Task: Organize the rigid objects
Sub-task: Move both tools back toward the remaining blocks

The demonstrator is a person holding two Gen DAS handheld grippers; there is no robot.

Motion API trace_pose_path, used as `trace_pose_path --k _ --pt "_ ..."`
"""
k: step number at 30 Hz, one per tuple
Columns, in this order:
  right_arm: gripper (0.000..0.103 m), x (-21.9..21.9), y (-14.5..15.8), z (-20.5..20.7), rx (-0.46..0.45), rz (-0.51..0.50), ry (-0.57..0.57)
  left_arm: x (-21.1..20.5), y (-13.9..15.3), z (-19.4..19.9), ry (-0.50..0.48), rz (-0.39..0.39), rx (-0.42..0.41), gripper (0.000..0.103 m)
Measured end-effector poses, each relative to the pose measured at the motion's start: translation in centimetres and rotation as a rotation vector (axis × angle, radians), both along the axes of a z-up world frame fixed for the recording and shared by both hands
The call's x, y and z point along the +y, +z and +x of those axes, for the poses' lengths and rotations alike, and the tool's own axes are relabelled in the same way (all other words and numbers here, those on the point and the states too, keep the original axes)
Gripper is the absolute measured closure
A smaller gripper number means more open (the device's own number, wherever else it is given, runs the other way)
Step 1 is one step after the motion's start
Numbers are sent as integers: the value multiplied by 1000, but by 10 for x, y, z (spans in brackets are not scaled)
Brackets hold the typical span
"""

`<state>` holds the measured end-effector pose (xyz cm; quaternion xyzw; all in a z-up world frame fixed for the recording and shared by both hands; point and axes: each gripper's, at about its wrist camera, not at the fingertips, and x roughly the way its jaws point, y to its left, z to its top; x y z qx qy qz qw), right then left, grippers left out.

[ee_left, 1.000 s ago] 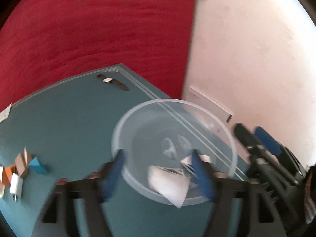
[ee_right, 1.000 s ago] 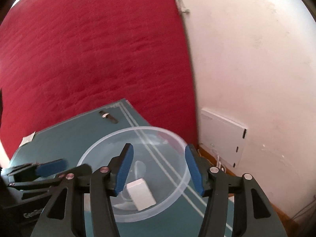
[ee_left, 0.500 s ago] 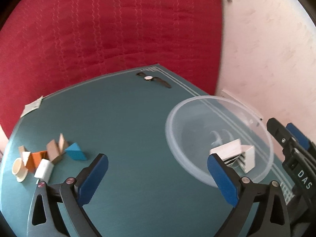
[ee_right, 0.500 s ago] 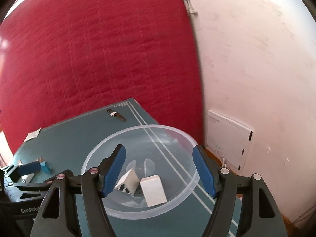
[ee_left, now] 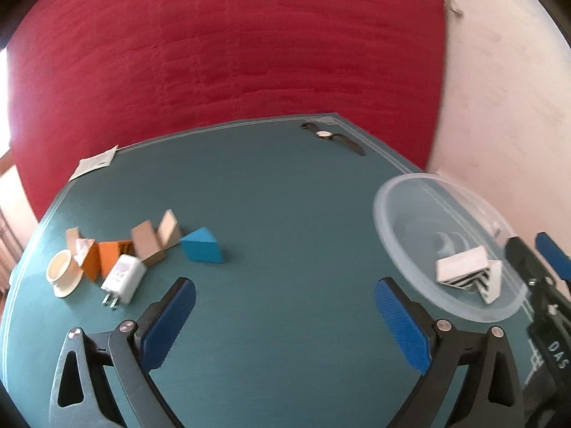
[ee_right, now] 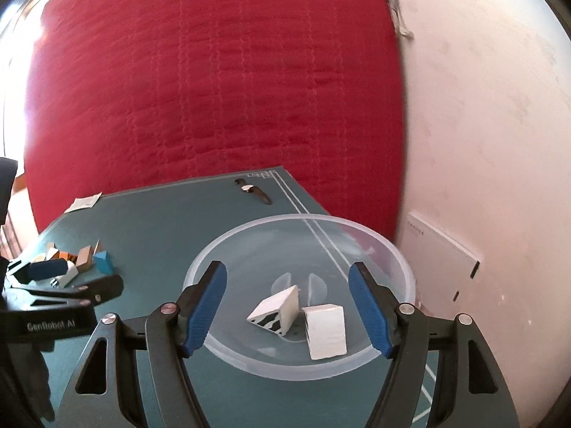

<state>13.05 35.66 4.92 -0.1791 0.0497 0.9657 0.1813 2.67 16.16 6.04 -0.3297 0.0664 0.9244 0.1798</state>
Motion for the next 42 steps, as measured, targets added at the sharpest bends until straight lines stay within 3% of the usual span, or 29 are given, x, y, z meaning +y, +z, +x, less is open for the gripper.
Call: trace_pose_path --k 9,16,27,33,42 --pt "31 -29 0 -2 -36 100 51 -54 -7 -25 139 19 -21 1" --pt "31 -50 -10 -19 -161 32 179 -95 -12 -43 257 -11 -13 1" --pt "31 -95 -8 -51 -235 -7 299 -171 -14 -68 406 -35 -17 1" --pt "31 -118 -4 -73 -251 -44 351 -202 -19 -81 449 -52 -32 1" --pt "31 -139 -4 -95 -285 -87 381 -215 -30 -101 440 -72 -61 1"
